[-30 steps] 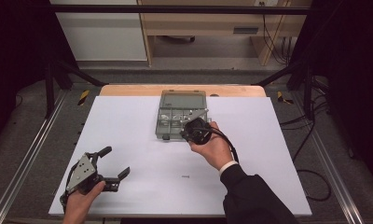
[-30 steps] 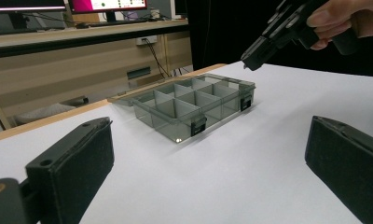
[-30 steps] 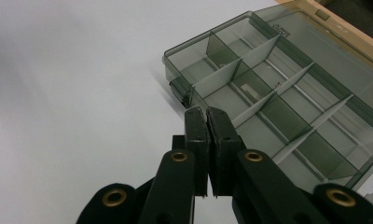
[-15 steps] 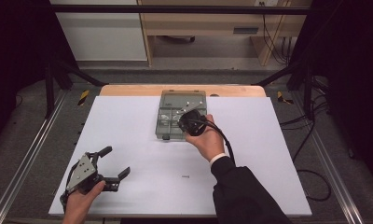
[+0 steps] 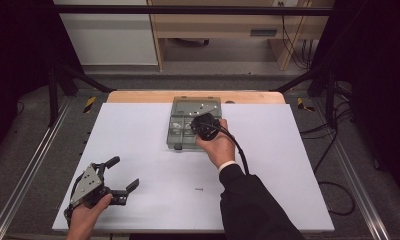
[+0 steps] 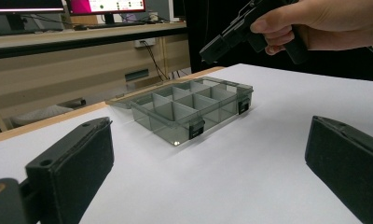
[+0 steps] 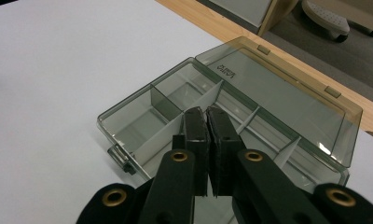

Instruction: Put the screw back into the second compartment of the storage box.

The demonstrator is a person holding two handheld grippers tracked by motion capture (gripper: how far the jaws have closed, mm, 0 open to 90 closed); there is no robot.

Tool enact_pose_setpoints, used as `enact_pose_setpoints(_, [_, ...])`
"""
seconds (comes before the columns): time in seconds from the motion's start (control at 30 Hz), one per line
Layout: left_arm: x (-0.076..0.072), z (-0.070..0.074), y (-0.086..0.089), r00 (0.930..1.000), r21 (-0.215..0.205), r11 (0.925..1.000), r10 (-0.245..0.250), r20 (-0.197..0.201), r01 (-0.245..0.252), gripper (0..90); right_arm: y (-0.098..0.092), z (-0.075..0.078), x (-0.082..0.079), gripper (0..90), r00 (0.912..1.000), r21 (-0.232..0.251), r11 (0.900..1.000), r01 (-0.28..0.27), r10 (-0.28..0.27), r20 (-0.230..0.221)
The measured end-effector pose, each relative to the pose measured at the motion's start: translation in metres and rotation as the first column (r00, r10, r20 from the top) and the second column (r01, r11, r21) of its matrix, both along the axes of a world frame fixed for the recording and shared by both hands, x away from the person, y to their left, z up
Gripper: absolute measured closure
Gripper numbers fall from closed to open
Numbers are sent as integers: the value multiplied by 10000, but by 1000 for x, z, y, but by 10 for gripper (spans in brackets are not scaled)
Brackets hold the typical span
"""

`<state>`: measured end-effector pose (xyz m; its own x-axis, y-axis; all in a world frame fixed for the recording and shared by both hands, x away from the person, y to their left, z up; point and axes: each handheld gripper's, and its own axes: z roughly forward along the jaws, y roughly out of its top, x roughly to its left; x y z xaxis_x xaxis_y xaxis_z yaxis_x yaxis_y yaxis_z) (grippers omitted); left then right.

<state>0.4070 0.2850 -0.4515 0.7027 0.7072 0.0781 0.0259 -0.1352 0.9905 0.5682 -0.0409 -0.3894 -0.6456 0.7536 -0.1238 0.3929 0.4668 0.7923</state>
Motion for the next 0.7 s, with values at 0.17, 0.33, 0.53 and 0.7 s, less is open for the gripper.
enact_pose_setpoints(0.17, [1, 0, 0, 10000, 52, 10000, 28, 24, -28, 10, -1, -2, 3, 879, 10000, -21, 10000, 31, -31, 27])
enact_pose_setpoints(0.33, [1, -1, 1, 10000, -143, 9999, 26, -7, -26, 9, -1, -4, 5, 879, 9999, 11, 10000, 28, -29, 157])
enact_pose_setpoints(0.53, [1, 0, 3, 10000, -349, 9994, 27, 32, -26, 10, -2, -6, 10, 879, 9997, 48, 9999, 117, -118, 193])
enact_pose_setpoints(0.7, [1, 0, 2, 10000, -334, 9994, 4, 1, -4, 10, -3, -9, 14, 879, 9995, 105, 9996, 255, -257, 193])
